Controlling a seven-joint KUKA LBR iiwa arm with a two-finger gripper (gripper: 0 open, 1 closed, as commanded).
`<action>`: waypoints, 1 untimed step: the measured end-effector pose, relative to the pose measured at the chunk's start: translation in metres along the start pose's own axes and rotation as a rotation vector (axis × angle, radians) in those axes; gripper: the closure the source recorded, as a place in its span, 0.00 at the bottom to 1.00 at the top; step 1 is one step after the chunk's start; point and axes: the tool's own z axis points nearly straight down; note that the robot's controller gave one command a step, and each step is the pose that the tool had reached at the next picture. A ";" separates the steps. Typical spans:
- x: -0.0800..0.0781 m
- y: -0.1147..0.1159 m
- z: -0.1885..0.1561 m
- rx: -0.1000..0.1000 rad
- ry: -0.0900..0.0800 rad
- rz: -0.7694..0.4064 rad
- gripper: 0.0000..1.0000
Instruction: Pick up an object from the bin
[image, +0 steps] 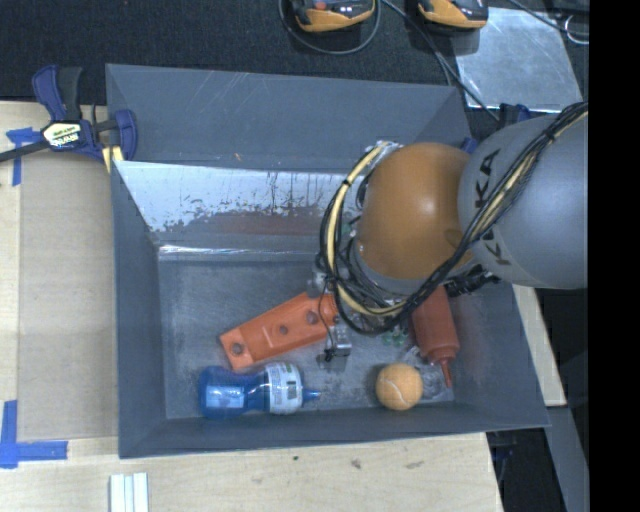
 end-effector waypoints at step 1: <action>-0.002 0.000 -0.004 0.000 -0.009 0.002 0.00</action>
Offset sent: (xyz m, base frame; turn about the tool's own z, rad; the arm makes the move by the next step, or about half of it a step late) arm 0.0577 0.0121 -0.0900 -0.1282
